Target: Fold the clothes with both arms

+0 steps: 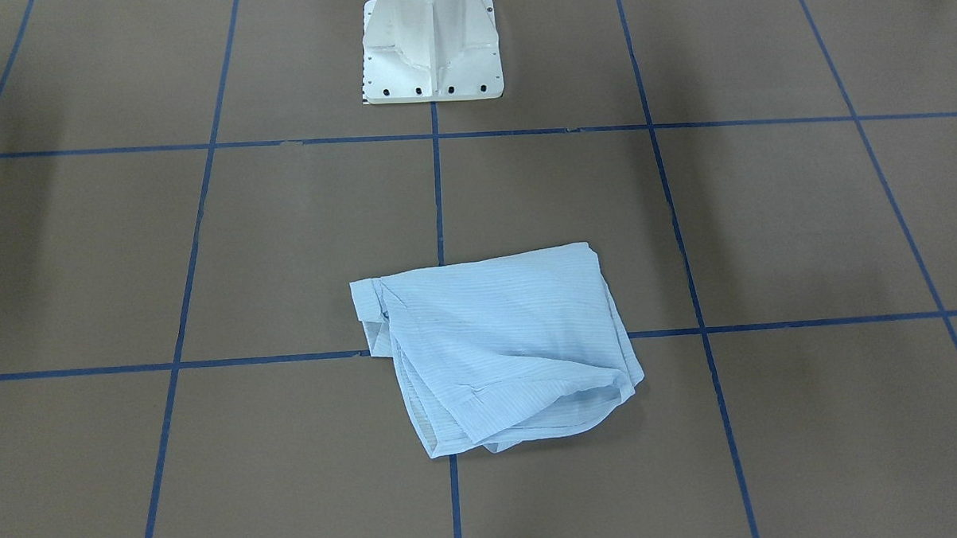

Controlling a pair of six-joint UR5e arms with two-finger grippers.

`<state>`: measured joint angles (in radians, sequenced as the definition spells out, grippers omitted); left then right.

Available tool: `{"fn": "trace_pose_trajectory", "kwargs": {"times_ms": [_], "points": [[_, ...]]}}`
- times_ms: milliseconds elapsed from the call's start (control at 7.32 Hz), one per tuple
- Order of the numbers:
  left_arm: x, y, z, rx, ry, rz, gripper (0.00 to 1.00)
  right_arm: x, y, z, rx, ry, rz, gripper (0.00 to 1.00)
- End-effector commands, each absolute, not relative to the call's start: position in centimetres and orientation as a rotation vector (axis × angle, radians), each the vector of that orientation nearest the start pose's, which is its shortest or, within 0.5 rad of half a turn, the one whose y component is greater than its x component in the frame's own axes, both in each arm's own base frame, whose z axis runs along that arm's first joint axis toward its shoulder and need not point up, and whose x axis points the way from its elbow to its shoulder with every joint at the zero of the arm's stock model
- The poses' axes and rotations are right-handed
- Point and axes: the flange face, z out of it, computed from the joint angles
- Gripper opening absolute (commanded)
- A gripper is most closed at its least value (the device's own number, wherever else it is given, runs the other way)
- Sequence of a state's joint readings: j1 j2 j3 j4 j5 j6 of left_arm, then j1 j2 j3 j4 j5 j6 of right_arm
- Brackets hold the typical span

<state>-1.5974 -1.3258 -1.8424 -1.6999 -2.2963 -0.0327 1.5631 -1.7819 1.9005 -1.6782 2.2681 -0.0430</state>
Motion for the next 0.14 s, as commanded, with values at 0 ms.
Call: {"fn": "trace_pose_trajectory", "kwargs": {"times_ms": [0], "points": [[-7.56,-40.38,61.04,0.228,0.744,0.038,1.00,6.66,-40.13,60.66,0.024,-0.693,-0.053,1.00]]}}
